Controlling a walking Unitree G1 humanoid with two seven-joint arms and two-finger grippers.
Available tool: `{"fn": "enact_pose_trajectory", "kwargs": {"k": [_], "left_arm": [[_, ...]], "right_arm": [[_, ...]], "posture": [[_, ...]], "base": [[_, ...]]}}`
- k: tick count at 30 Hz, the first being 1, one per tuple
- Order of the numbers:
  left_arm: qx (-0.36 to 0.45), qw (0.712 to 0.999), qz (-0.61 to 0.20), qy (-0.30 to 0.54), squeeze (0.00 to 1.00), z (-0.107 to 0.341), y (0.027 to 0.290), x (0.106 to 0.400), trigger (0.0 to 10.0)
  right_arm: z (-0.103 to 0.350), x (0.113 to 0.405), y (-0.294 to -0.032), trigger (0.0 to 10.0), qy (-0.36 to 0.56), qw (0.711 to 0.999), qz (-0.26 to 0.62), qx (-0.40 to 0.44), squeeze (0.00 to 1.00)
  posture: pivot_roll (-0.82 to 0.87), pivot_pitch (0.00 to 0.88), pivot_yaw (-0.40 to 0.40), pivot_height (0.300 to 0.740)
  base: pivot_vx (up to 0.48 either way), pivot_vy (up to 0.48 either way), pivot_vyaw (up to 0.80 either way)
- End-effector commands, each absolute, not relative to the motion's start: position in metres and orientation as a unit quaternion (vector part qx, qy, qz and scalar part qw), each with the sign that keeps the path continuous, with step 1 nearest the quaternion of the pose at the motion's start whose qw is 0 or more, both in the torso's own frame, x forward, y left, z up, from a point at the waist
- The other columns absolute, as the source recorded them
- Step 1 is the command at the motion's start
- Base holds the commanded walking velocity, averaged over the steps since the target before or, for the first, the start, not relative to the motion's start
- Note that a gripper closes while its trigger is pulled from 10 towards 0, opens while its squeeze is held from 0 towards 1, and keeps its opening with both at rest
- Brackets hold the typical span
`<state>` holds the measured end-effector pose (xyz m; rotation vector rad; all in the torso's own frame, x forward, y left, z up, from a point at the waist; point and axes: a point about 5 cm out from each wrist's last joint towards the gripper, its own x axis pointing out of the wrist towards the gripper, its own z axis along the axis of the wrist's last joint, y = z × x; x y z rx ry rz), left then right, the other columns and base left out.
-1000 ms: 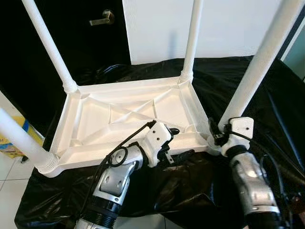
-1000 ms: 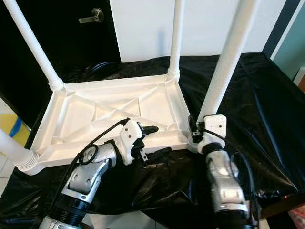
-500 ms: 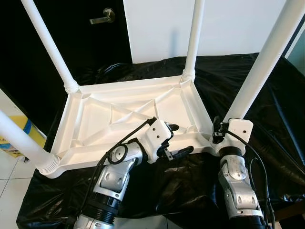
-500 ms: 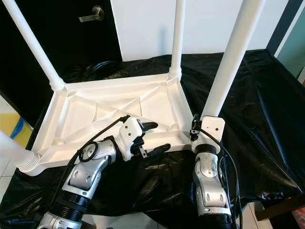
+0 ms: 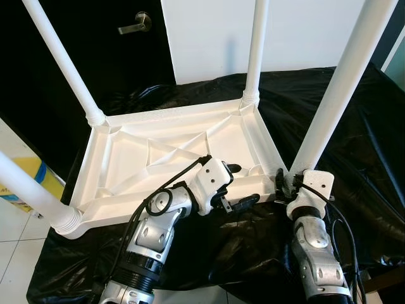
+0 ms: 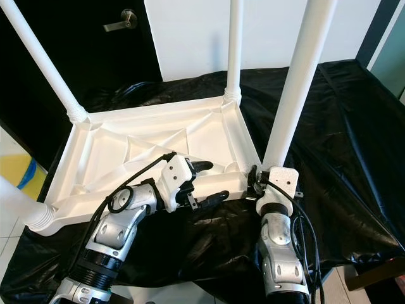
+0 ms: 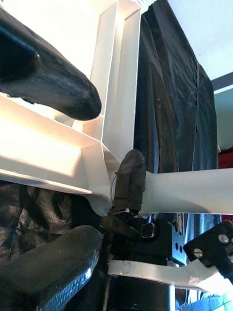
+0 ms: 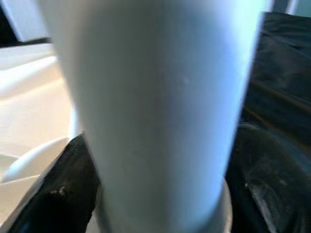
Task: Building children table
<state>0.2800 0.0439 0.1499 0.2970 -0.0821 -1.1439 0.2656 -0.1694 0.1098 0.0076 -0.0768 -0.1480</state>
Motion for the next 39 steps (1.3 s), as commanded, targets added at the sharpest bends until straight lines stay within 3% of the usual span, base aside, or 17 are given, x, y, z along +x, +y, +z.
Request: {"fn": "enact_pose_trajectory", "kwargs": {"k": [1, 4, 5, 11, 15, 18, 20, 23, 24, 25, 26, 38, 39], "left_arm": [[0.144, 0.880, -0.450, -0.047, 0.00, 0.150, 0.052, 0.289, 10.0], [0.143, 0.879, -0.452, -0.048, 0.00, 0.150, 0.052, 0.289, 10.0], [0.142, 0.878, -0.454, -0.051, 0.00, 0.152, 0.051, 0.289, 10.0], [0.146, 0.866, -0.476, -0.051, 0.00, 0.153, 0.050, 0.287, 10.0], [0.139, 0.862, -0.485, -0.044, 0.00, 0.151, 0.049, 0.285, 10.0], [0.124, 0.852, -0.508, -0.030, 0.00, 0.148, 0.049, 0.282, 10.0], [0.099, 0.827, -0.554, -0.011, 0.00, 0.143, 0.047, 0.273, 10.0], [0.092, 0.820, -0.565, -0.007, 0.00, 0.142, 0.046, 0.270, 10.0], [0.090, 0.818, -0.568, -0.006, 0.00, 0.141, 0.045, 0.270, 10.0], [0.090, 0.818, -0.568, -0.006, 0.00, 0.141, 0.045, 0.270, 10.0], [0.090, 0.818, -0.568, -0.006, 0.00, 0.141, 0.044, 0.270, 10.0], [0.098, 0.823, -0.560, -0.009, 0.00, 0.140, 0.043, 0.269, 10.0], [0.099, 0.824, -0.557, -0.008, 0.00, 0.141, 0.045, 0.271, 10.0]], "right_arm": [[0.109, 0.264, -0.168, 10.0, -0.041, 0.997, -0.061, 0.009, 1.00], [0.110, 0.264, -0.171, 10.0, -0.043, 0.998, -0.041, 0.009, 1.00], [0.112, 0.263, -0.174, 10.0, -0.048, 0.999, -0.018, 0.006, 0.00], [0.124, 0.269, -0.192, 10.0, -0.060, 0.992, 0.111, -0.024, 0.00], [0.126, 0.271, -0.193, 10.0, -0.059, 0.989, 0.134, -0.029, 0.00], [0.126, 0.274, -0.193, 10.0, -0.059, 0.985, 0.159, -0.041, 0.00], [0.128, 0.279, -0.192, 10.0, -0.054, 0.974, 0.211, -0.059, 0.00], [0.128, 0.281, -0.192, 10.0, -0.052, 0.970, 0.228, -0.066, 0.00], [0.127, 0.284, -0.191, 4.0, -0.048, 0.966, 0.243, -0.072, 0.00], [0.127, 0.284, -0.191, 4.0, -0.048, 0.966, 0.243, -0.072, 0.00], [0.127, 0.286, -0.192, 0.0, -0.045, 0.963, 0.253, -0.079, 0.00], [0.116, 0.285, -0.205, 0.0, -0.021, 0.961, 0.260, -0.086, 0.00], [0.111, 0.282, -0.206, 0.8, -0.013, 0.964, 0.252, -0.080, 0.00]], "posture": [[-0.16, 0.009, 0.088, 0.740], [-0.16, 0.015, 0.098, 0.740], [-0.16, 0.014, 0.103, 0.740], [-0.15, 0.009, 0.106, 0.740], [-0.15, 0.009, 0.112, 0.740], [-0.15, 0.001, 0.113, 0.740], [-0.15, 0.000, 0.101, 0.740], [-0.15, 0.000, 0.100, 0.740], [-0.15, 0.000, 0.095, 0.740], [-0.15, 0.000, 0.095, 0.740], [-0.14, 0.000, 0.089, 0.740], [-0.14, 0.000, 0.081, 0.740], [-0.14, 0.000, 0.082, 0.740]], "base": [[0.000, 0.000, 0.00], [0.000, 0.000, 0.00], [0.000, 0.000, 0.00], [0.000, 0.000, 0.00], [0.000, 0.000, 0.00], [0.000, 0.000, 0.00], [0.000, 0.000, 0.00], [0.000, 0.000, 0.00], [0.000, 0.000, 0.00], [0.000, 0.000, 0.00], [0.000, 0.000, 0.00], [0.000, 0.000, 0.00], [0.000, 0.000, 0.00]]}}
